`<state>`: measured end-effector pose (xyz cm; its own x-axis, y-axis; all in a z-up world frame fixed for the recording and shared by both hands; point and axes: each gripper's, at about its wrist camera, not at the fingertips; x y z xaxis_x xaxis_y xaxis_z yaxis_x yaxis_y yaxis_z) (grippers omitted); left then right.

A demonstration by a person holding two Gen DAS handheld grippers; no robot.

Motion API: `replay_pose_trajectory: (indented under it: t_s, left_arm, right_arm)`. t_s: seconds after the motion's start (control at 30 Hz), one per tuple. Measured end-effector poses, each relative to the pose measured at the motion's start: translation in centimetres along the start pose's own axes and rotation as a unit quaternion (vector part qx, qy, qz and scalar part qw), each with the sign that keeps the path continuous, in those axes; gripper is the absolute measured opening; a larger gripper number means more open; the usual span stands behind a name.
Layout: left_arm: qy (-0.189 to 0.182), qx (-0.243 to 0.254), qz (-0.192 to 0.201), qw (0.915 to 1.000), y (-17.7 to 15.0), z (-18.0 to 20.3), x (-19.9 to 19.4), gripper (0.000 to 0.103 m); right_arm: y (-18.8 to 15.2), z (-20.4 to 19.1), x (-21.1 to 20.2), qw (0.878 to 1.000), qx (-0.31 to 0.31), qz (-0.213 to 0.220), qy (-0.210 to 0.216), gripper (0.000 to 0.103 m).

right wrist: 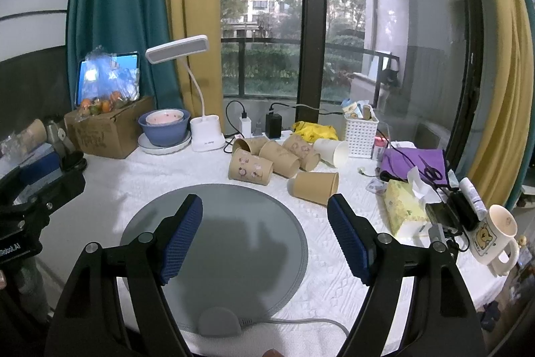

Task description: Flip cup upright

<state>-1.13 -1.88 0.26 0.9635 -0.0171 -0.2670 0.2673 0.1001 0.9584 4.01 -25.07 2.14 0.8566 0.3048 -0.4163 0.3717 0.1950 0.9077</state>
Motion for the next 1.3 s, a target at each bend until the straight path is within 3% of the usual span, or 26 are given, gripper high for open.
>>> replay_pose_trajectory:
  t_s: [0.6, 1.03, 1.3]
  left_arm:
    - [0.000, 0.015, -0.068, 0.9976, -0.3, 1.3, 5.7, 0.089]
    - [-0.007, 0.031, -0.133, 0.9907, 0.8, 4.9, 13.6, 0.089]
    - [-0.017, 0.058, -0.152, 0.9866, 2.1, 7.0, 19.2, 0.089]
  right_arm:
    - [-0.3, 4.1, 4.9, 0.999, 0.033, -0.026, 0.002, 0.080]
    - [0.4, 11.0, 9.4, 0.997, 0.069, -0.032, -0.016, 0.080]
    - [1.4, 13.8, 12.7, 0.995, 0.091, -0.023, -0.019, 0.080]
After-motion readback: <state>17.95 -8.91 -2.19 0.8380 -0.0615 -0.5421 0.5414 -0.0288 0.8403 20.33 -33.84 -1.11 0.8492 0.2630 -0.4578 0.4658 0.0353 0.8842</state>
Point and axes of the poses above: each gripper's, at about its wrist camera, not at the fingertips, and x roughly the way its jaws point, z to its right, y to its top, and after that the axes turned 2 degrees about z, right-handed
